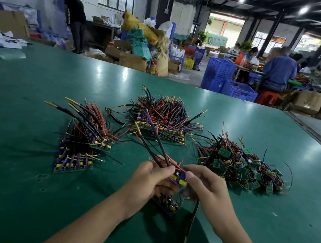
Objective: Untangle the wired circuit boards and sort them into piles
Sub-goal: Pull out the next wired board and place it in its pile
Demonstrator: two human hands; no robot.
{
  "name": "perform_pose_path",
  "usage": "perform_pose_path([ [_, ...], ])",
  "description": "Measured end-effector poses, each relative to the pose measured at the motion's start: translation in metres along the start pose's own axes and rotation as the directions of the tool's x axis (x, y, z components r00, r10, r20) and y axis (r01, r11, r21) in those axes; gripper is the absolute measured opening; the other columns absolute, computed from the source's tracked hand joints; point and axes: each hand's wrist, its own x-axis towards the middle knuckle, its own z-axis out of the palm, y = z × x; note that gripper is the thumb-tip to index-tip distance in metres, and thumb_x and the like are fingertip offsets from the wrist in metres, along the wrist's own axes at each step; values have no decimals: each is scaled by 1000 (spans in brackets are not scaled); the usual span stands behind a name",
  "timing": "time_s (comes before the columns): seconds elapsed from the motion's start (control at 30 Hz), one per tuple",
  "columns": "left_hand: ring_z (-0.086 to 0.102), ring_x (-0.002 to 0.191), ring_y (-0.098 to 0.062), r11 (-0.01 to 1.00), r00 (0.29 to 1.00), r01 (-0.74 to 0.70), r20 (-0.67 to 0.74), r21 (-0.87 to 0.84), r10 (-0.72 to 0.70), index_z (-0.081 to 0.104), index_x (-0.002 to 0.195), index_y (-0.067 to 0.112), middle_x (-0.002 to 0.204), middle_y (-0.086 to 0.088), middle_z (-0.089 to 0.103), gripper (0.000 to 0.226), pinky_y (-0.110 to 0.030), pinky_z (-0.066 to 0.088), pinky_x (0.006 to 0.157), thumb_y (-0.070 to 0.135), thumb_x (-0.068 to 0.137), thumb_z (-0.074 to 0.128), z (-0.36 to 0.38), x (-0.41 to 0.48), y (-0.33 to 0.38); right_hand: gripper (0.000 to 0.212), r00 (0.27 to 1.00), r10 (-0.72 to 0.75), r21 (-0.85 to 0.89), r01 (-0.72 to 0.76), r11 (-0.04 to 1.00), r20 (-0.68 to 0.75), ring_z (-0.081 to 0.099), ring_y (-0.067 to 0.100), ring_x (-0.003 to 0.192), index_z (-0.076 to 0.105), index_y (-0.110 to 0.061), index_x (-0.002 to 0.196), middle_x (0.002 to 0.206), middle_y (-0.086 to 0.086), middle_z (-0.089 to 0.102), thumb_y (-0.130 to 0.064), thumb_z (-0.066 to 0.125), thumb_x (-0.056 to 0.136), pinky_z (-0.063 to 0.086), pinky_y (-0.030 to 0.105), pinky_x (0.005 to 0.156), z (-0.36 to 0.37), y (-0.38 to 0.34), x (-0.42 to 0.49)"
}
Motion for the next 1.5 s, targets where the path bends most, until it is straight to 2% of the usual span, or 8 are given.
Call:
perform_pose_path([
  [0.17, 70, 71, -29, 999, 998, -10, 59, -45, 13, 62, 100, 3, 84, -18, 72, 27, -31, 55, 63, -1, 82, 43, -1, 0, -3, 14, 998, 57, 144, -58, 988, 15, 61, 24, 59, 70, -15, 100, 66, 5, 65, -6, 64, 91, 55, 36, 54, 10, 4, 0],
  [0.27, 68, 59, -20, 991, 994, -76, -70, 112, 84, 63, 93, 12, 79, -2, 72, 27, -25, 52, 53, 0, 97, 39, 0, 1, -5, 9, 998, 67, 205, -67, 976, 3, 60, 25, 55, 70, -10, 98, 62, 11, 64, -7, 63, 93, 54, 31, 54, 11, 8, 1],
  [0.53, 61, 57, -11, 964, 961, -176, -177, 199, 212, 65, 90, 13, 82, 5, 69, 16, -19, 47, 52, -2, 85, 67, -5, 6, -8, 9, 996, 91, 201, -93, 975, 19, 62, 22, 55, 71, -17, 97, 65, 11, 67, -16, 71, 88, 53, 34, 58, 19, 19, 1],
  [0.77, 60, 79, -10, 939, 979, -166, -66, 302, 195, 57, 109, 19, 99, -5, 67, 68, -27, 54, 75, 0, 53, 90, -2, 4, -9, 19, 995, 55, 122, -44, 992, -87, 57, 9, 54, 74, -27, 80, 61, -2, 61, -9, 70, 87, 49, 28, 54, 24, 25, 6],
  [1.0, 66, 87, -12, 950, 985, -172, 51, 259, 164, 55, 115, 18, 95, 6, 69, 53, -27, 56, 75, -6, 69, 70, 1, -3, -4, 13, 997, 55, 217, -41, 975, -59, 59, 14, 57, 74, -25, 89, 62, 0, 64, -31, 75, 77, 52, 38, 63, 21, 19, 5],
  [1.17, 70, 76, -9, 977, 984, -128, -103, 171, 147, 63, 101, 11, 82, 2, 74, 19, -19, 54, 66, 0, 85, 68, 4, -1, -5, 13, 999, 37, 161, -32, 986, -27, 63, 18, 56, 74, -35, 91, 62, 2, 65, -29, 76, 79, 54, 44, 64, 18, 21, 4],
  [1.4, 71, 78, -31, 927, 950, -152, -206, 344, 233, 65, 95, 9, 83, -15, 73, 6, -41, 59, 72, 13, 93, 62, 5, 6, -12, 27, 995, 103, 300, -99, 949, 3, 58, 16, 60, 75, -19, 92, 69, 8, 65, -38, 73, 73, 56, 34, 62, 19, 20, 4],
  [1.5, 71, 66, -22, 963, 968, -116, -191, 242, 164, 67, 92, 9, 76, -10, 73, 16, -32, 58, 62, 1, 95, 53, 6, 4, -10, 30, 994, 106, 337, -98, 936, -4, 52, 18, 61, 74, -13, 93, 70, 9, 60, -38, 71, 75, 49, 27, 57, 18, 20, 3],
])
